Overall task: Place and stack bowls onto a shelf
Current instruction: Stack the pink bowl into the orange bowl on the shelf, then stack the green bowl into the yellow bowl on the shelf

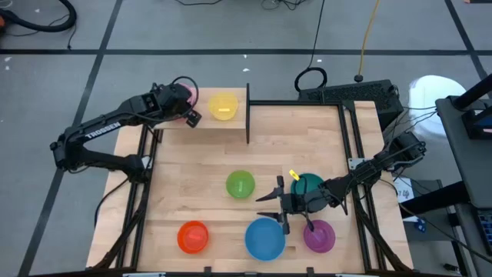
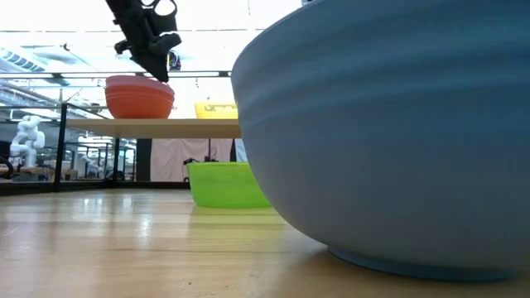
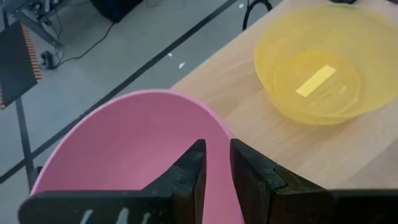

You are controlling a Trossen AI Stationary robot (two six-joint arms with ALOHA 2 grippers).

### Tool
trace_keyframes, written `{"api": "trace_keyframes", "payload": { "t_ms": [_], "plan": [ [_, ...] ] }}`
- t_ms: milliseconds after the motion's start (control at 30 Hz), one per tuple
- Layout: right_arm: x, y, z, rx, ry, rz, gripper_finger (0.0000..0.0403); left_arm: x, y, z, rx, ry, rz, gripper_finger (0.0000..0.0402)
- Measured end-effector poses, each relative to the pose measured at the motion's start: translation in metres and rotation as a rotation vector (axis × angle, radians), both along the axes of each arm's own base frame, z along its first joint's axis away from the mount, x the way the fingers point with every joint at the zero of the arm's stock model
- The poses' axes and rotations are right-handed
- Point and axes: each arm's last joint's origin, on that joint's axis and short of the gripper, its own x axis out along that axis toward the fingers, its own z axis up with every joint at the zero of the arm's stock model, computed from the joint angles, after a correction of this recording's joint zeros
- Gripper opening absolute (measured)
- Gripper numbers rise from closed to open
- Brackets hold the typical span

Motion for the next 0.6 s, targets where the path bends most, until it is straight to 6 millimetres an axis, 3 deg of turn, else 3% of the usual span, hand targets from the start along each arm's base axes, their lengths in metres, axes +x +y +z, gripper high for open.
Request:
{"api": "trace_keyframes", "payload": {
  "t_ms": [200,433,600],
  "plan": [
    [0.0,0.0,0.0,0.004,0.004,0.0,0.018,0.002,-0.014,0.009,0.031,-0.058,-0.065,0.0076],
    [-0.001,-0.001,-0.005,0.047,0.057,-0.02,0.018,-0.005,-0.062,0.023,0.049,-0.153,-0.273,0.0076],
    [-0.001,-0.003,-0.008,0.069,0.074,-0.113,0.018,-0.008,-0.101,-0.002,0.021,-0.274,-0.459,0.0076]
  ]
}}
